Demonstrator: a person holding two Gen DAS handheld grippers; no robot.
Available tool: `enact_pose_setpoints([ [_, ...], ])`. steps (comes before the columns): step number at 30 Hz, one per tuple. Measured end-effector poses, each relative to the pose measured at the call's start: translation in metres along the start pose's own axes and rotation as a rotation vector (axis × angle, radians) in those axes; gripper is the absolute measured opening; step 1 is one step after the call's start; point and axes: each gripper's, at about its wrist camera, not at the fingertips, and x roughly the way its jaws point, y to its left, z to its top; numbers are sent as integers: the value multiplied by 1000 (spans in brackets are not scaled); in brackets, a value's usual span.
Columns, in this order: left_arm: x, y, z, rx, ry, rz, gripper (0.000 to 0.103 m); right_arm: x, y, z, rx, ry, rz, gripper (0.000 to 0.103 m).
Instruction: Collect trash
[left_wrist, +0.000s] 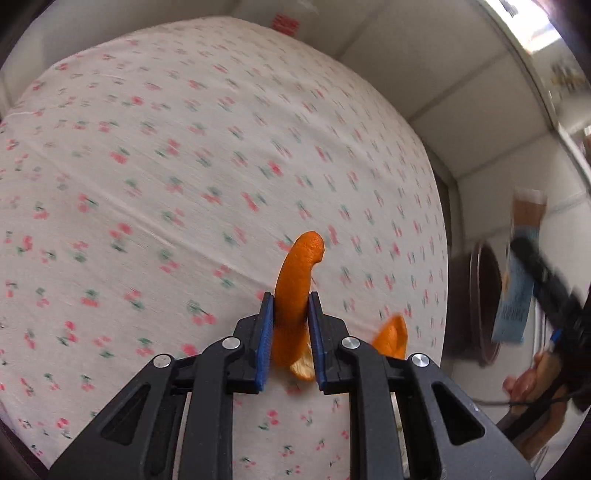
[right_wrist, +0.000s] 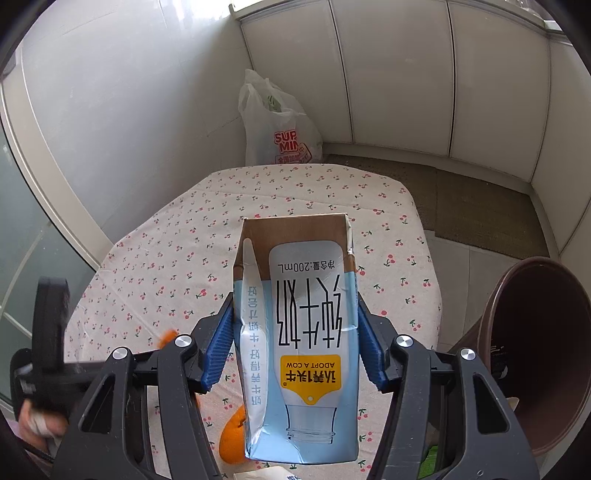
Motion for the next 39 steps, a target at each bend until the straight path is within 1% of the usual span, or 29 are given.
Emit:
enact_pose_setpoints([
  [3,-19,14,22,-58,-74,-2,19,-8,-3,1,10,-21,-3,56],
  [5,-39,16,37,-65,-129,-13,15,-14,-6,2,19,-40,-10,56],
  [6,-50,11,44,-54,-165,-16,15,-17,-8,4,24,-52,-14,56],
  [7,-55,6,47,-44,-184,-19,15,-20,-9,5,29,-64,-19,56],
  [9,-70,-14,56,9,-249,-28,15,-27,-13,7,40,-89,-30,57],
  [11,-77,-35,62,60,-292,-35,15,-35,-17,10,45,-120,-51,57],
  [13,-85,-50,65,106,-316,-46,15,-42,-21,11,47,-140,-71,57],
  [14,-86,-56,67,120,-312,-54,15,-44,-23,12,49,-147,-80,57],
  [15,-82,-60,69,119,-295,-42,15,-47,-27,12,54,-152,-90,57],
  [16,-78,-59,70,106,-280,-22,18,-48,-29,11,58,-154,-94,57],
  [17,-72,-52,72,65,-261,2,21,-48,-31,11,64,-154,-95,57],
  [18,-61,-36,75,-15,-225,45,26,-48,-32,10,68,-152,-94,57],
  [19,-50,-19,75,-92,-194,82,49,-48,-32,10,70,-151,-94,57],
  [20,-41,-4,74,-157,-176,102,59,-48,-32,10,70,-150,-93,57],
  [22,-23,19,73,-232,-157,148,59,-45,-30,11,65,-146,-86,57],
  [23,-15,25,74,-242,-155,174,59,-44,-28,12,60,-145,-85,57],
  [26,9,26,82,-246,-163,236,59,-40,-24,12,46,-140,-80,56],
  [30,37,25,91,-237,-134,334,58,-33,-20,14,43,-126,-58,56],
  [31,40,31,90,-242,-134,341,57,-32,-20,14,45,-122,-50,56],
  [32,42,35,87,-240,-135,344,46,-30,-18,15,43,-114,-46,56],
  [33,43,36,87,-226,-132,343,36,-28,-17,15,38,-104,-45,56],
  [34,46,36,87,-207,-116,320,27,-23,-17,14,34,-88,-48,56],
  [35,45,38,85,-199,-116,303,26,-19,-18,14,39,-74,-53,56],
  [36,42,42,83,-195,-123,268,25,-14,-21,14,53,-54,-55,56],
  [37,41,47,83,-206,-121,216,24,-9,-25,13,72,-29,-53,56],
  [38,39,50,81,-221,-116,162,24,-6,-29,10,85,-9,-45,61],
  [39,38,52,80,-230,-113,130,23,2,-32,8,98,23,-24,69],
])
